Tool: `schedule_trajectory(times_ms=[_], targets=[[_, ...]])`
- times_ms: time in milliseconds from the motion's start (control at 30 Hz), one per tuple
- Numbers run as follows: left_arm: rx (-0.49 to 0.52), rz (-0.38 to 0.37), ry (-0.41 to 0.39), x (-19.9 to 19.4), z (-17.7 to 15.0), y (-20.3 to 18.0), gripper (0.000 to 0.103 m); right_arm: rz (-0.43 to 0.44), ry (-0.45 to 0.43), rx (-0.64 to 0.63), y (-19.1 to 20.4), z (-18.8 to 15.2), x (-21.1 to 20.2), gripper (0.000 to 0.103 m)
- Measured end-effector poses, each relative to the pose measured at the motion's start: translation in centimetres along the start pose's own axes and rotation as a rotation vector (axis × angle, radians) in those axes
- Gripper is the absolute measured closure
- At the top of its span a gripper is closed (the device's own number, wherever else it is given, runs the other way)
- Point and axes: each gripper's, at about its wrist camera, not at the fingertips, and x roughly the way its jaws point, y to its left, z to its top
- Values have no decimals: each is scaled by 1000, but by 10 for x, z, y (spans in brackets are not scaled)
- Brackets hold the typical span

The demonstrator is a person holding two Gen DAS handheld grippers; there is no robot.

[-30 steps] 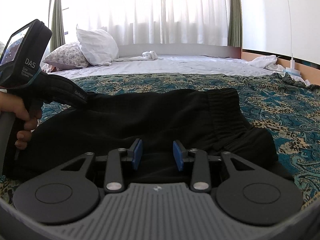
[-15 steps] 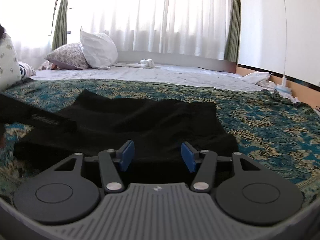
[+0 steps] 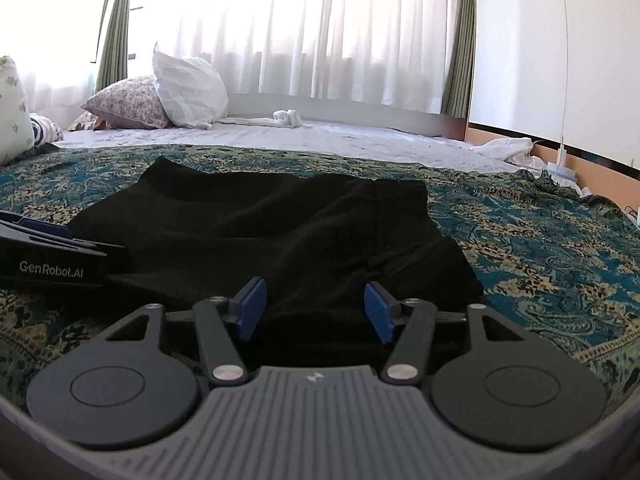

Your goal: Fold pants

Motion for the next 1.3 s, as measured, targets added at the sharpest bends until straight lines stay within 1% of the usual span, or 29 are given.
schedule_trajectory(times_ms=[100, 167, 233, 267, 333, 500, 567, 733, 800, 933, 1133, 1300], targets=[[-26, 0, 13, -7, 2, 2, 36, 10, -12, 25, -5, 6, -9, 29], [-41, -7, 11, -14, 1, 3, 30, -2, -25, 25, -6, 8, -18, 26], [-53, -13, 14, -23, 0, 3, 23, -18, -30, 21, -8, 9, -26, 22], [-58, -15, 16, -27, -1, 3, 22, -25, -27, 23, -8, 10, -30, 21], [-66, -16, 21, -35, -3, 2, 15, -24, -9, 28, -11, 9, -37, 17], [-85, -16, 52, -50, -12, 0, 9, -24, 32, 21, -14, 0, -48, 12], [-87, -3, 68, -53, -16, -1, 8, -27, 47, 10, -13, -2, -49, 11], [-95, 15, 107, -52, -26, -1, 5, -14, 87, 9, -15, -7, -47, 2], [-95, 20, 123, -50, -29, -2, 4, -8, 101, 6, -14, -10, -46, 1], [-80, 34, 121, -48, -33, -5, 1, 2, 121, 0, -12, -13, -42, 0], [-101, 35, 147, -42, -31, -5, 0, 30, 150, 14, -16, -15, -37, 0], [-97, 49, 148, -38, -31, -6, 0, 53, 164, 4, -18, -14, -32, 0]])
